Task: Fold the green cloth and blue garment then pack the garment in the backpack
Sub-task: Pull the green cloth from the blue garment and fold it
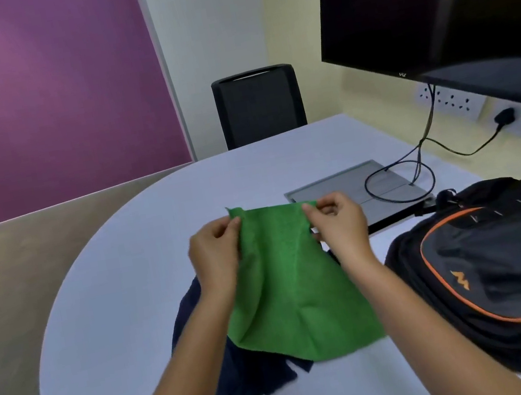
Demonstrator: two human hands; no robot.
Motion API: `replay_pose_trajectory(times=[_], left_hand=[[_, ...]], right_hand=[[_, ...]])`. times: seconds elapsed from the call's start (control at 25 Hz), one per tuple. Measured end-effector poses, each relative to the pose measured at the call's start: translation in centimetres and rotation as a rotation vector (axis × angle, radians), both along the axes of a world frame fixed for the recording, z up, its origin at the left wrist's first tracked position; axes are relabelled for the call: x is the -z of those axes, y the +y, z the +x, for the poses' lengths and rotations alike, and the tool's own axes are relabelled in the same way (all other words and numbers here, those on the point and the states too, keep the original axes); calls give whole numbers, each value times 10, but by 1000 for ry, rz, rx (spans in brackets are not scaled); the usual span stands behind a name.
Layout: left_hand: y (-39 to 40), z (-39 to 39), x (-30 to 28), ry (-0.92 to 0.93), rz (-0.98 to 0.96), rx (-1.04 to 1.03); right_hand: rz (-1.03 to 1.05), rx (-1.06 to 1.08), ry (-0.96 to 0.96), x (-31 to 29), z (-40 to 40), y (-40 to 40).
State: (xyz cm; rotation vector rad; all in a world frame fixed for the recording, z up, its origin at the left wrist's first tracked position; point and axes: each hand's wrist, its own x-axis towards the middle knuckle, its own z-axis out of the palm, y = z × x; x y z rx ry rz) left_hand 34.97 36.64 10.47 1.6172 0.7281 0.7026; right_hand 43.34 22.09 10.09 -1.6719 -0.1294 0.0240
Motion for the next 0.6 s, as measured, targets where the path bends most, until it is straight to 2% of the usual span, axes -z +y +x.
replay_pose_trajectory(times=[0.36,0.6], left_hand=[[-39,0,28,44,-27,45],[-39,-1,25,-12,-17,60]], right_hand=[[76,-181,33,20,-36,25],[3,-113,-84,24,-34,29]])
